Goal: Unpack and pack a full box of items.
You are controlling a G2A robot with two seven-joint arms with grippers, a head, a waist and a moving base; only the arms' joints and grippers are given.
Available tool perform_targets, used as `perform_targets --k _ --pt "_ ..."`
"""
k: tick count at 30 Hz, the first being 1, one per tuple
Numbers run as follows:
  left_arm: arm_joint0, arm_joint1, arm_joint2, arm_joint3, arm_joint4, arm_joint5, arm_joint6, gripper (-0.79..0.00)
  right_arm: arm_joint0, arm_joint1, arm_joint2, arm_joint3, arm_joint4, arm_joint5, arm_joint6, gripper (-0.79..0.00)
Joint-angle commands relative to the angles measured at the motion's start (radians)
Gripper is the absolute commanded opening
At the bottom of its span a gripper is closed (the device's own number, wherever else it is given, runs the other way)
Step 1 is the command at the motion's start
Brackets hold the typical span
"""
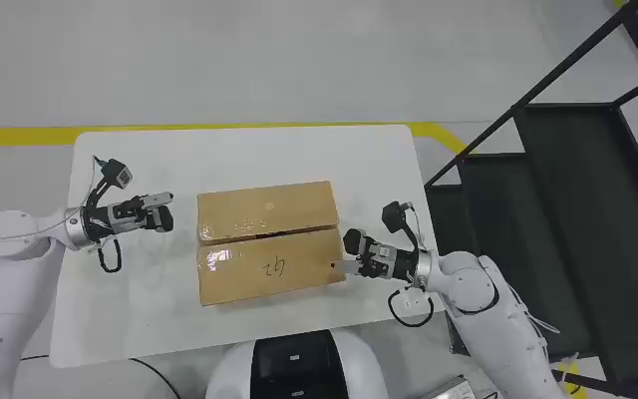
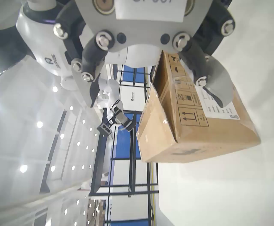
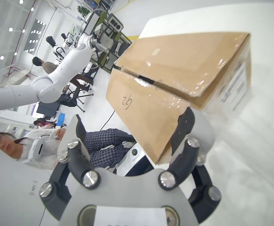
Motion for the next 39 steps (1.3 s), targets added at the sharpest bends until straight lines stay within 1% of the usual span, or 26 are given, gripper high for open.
perform_targets --k 1,4,7,36,39 --pt "-0.017 -0.004 0.015 0.011 -0.040 0.014 -0.077 0.000 0.020 0.002 -0.017 0.017 0.069 0.008 0.049 0.000" --pt "-0.024 -0.003 0.023 -0.015 -0.039 0.002 -0.065 0.000 0.040 0.006 -0.024 0.027 0.121 0.012 0.082 0.000" --pt "-0.015 -0.001 0.016 -0.033 -0.121 0.019 -0.082 0.000 0.049 0.011 -0.017 0.035 0.178 0.035 0.101 0.000" --pt "-0.015 -0.001 0.016 -0.033 -0.121 0.019 -0.082 0.000 0.049 0.011 -0.017 0.035 0.178 0.035 0.101 0.000" --pt "-0.015 -0.001 0.016 -0.033 -0.121 0.019 -0.082 0.000 0.049 0.012 -0.023 0.049 0.172 0.061 0.081 0.000"
